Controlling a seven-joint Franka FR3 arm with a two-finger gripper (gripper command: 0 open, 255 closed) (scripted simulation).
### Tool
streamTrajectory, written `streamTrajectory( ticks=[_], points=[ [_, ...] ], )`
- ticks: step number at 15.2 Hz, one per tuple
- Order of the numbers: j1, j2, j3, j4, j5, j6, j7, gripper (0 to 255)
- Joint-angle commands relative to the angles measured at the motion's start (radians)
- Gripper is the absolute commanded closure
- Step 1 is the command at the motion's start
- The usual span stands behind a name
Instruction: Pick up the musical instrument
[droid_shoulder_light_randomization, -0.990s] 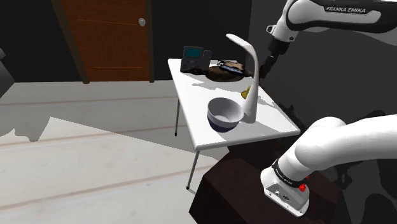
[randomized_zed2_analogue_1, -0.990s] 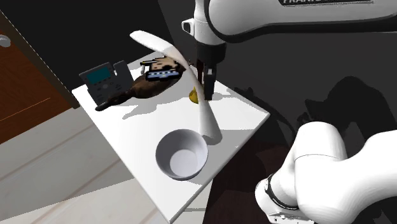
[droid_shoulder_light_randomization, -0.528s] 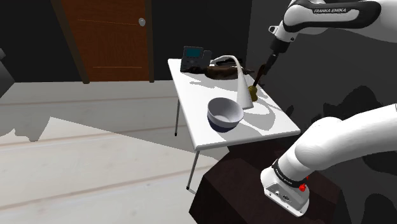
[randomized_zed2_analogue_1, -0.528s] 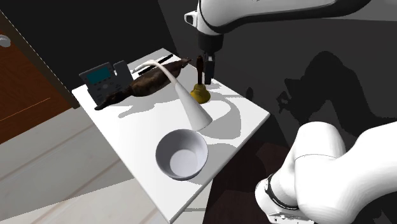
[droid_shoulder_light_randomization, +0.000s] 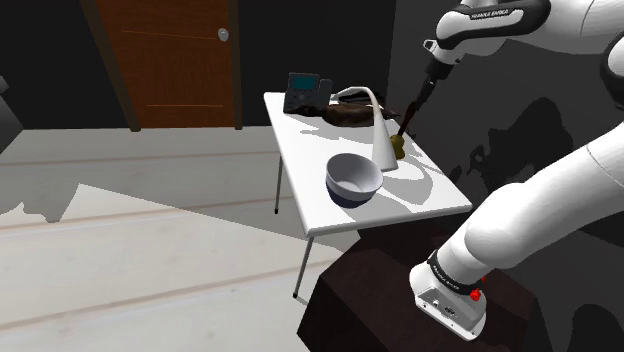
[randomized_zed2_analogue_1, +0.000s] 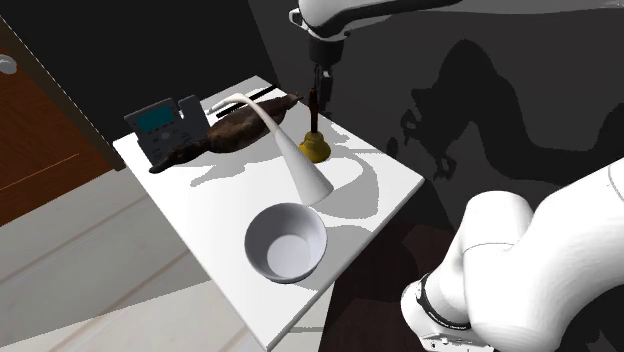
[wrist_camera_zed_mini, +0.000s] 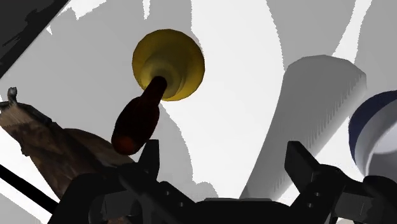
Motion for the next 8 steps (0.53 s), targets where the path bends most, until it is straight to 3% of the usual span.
streamTrajectory(
  ticks=[1, 4, 8],
  points=[
    [0.008, 0.083, -0.048, 0.073, 0.053, 0.018, -0.091, 0],
    [0.003, 0.210, -0.100, 0.173, 0.156, 0.036, -0.222, 0],
    [-0.003, 0.231, -0.101, 0.150, 0.174, 0.075, -0.240, 0]
  ],
)
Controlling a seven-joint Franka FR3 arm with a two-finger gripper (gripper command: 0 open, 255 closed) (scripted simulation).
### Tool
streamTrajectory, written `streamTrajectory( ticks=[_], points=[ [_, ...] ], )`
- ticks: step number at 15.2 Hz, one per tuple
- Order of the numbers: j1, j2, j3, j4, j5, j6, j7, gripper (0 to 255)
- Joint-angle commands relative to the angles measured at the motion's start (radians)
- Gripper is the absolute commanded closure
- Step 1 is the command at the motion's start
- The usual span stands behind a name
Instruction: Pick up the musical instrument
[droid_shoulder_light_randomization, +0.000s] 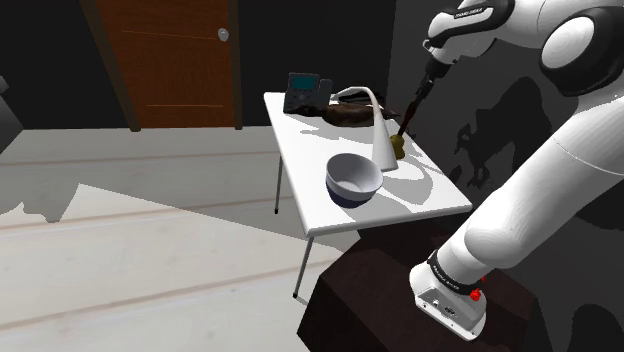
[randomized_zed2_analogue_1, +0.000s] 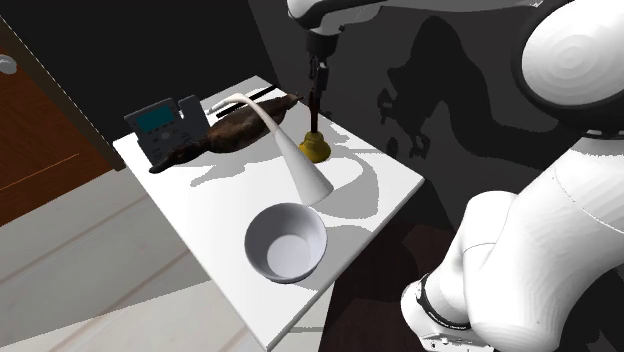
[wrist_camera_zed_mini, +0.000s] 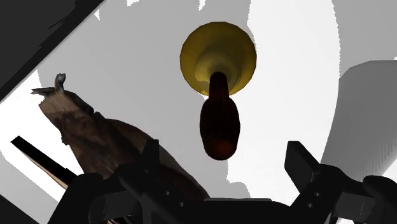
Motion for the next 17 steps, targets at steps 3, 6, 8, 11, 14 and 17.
streamTrajectory(
  ticks=[3, 6, 8, 11, 14, 17],
  points=[
    [-0.002, 0.020, -0.003, -0.036, 0.018, 0.051, -0.017, 0],
    [-0.003, 0.027, -0.003, -0.050, 0.026, 0.070, -0.023, 0],
    [-0.002, 0.026, -0.003, -0.051, 0.025, 0.071, -0.023, 255],
    [-0.002, 0.026, -0.003, -0.051, 0.025, 0.071, -0.022, 255],
    [-0.002, 0.026, -0.003, -0.051, 0.024, 0.071, -0.022, 255],
    [-0.002, 0.022, -0.003, -0.041, 0.021, 0.058, -0.019, 255]
  ],
)
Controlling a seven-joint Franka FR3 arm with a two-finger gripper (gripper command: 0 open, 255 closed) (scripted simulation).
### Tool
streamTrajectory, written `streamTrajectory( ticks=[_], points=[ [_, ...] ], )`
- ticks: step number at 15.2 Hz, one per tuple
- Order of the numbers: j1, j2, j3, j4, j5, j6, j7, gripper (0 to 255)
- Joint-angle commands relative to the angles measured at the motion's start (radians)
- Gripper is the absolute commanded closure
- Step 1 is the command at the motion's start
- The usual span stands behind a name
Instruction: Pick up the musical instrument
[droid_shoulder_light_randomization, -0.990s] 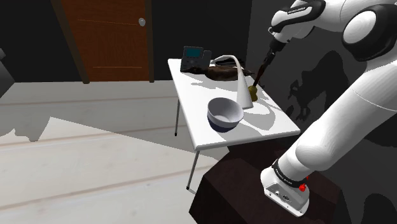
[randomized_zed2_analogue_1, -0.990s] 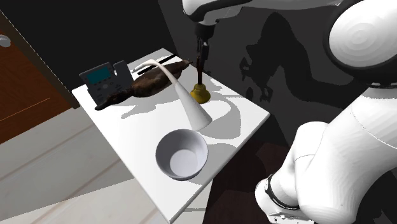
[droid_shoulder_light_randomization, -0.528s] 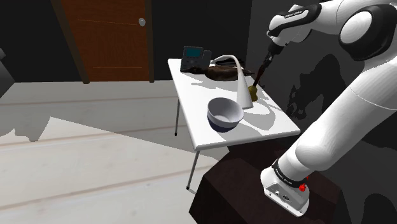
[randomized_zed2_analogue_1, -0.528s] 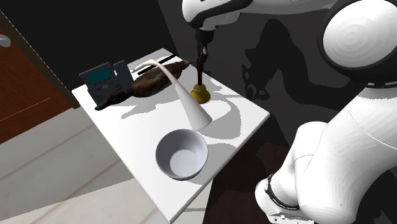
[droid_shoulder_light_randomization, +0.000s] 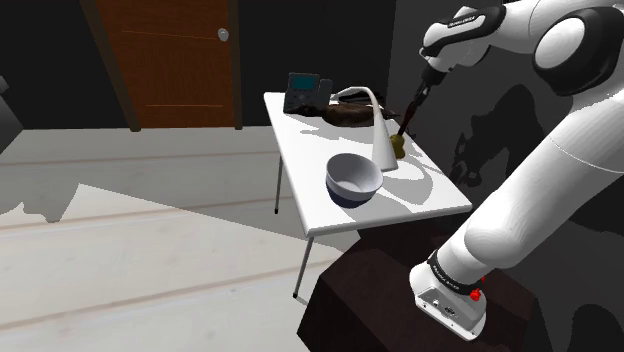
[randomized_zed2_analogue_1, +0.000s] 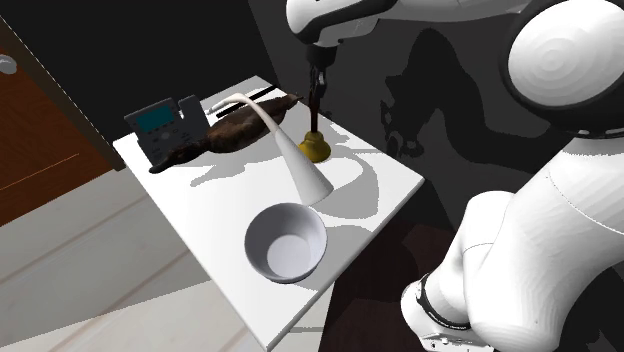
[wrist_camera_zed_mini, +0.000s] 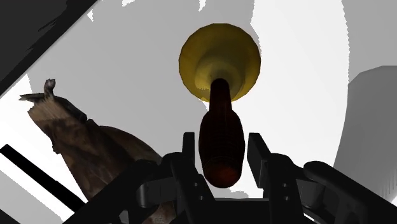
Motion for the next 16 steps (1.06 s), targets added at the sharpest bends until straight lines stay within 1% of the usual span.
streamTrajectory(
  ticks=[1, 14, 16],
  points=[
    [0.001, -0.007, 0.000, 0.014, -0.007, -0.019, 0.006, 255],
    [0.005, -0.045, 0.006, 0.156, -0.042, -0.188, 0.039, 255],
    [0.005, -0.045, 0.006, 0.158, -0.042, -0.190, 0.040, 255]
  ],
)
